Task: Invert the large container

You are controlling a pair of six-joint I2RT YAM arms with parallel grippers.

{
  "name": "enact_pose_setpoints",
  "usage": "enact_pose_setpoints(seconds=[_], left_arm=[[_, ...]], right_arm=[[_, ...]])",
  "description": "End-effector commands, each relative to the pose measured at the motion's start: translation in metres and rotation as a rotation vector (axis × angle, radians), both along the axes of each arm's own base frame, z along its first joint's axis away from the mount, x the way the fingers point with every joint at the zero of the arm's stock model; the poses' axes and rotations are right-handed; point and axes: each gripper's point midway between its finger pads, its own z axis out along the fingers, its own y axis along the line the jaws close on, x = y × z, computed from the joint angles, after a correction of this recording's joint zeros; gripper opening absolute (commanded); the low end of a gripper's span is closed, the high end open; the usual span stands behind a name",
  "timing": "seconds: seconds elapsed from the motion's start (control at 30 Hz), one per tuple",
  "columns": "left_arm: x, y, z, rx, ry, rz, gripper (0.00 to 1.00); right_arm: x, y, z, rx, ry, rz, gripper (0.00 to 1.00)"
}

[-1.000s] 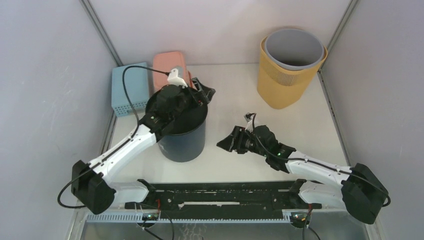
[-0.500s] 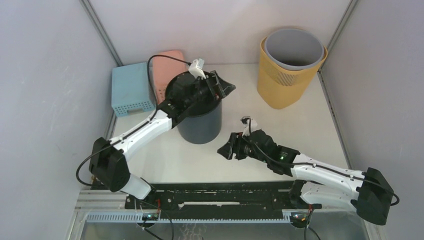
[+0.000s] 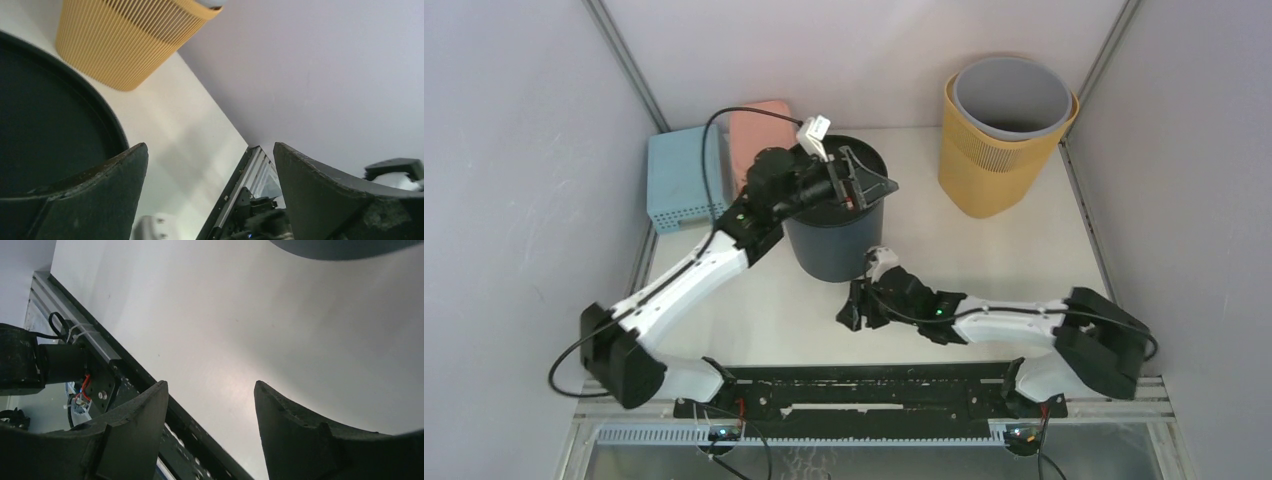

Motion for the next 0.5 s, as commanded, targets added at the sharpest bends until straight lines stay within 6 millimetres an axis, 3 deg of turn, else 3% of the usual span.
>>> enact_pose_setpoints(seconds=[0.0,0.17,0.23,0.33,0.47], left_arm=[[-0.035,0.03,0.08,-0.02,-0.212,-0.001,1.0],[-0.059,0.078,0.11,-0.013,-0.287,0.118,1.0],[-0.064,0.099,0.114,0.001,-0.293,0.187,1.0],[-0.068,0.126,0.106,0.044,-0.262,0.277,1.0],[-0.071,0.149,0.087,0.08,-0.22,0.349,1.0]], right_arm=[[0.017,0.068,0.048,0.225,-0.095,0.087,0.72],[0.035,0.132,0.073,0.367,-0.099,0.138,0.72],[0.054,0.149,0.077,0.372,-0.082,0.082,0.72],[0.092,0.141,0.062,0.36,-0.008,-0.055,0.71],[0.134,0.11,0.056,0.305,-0.029,-0.184,0.71]])
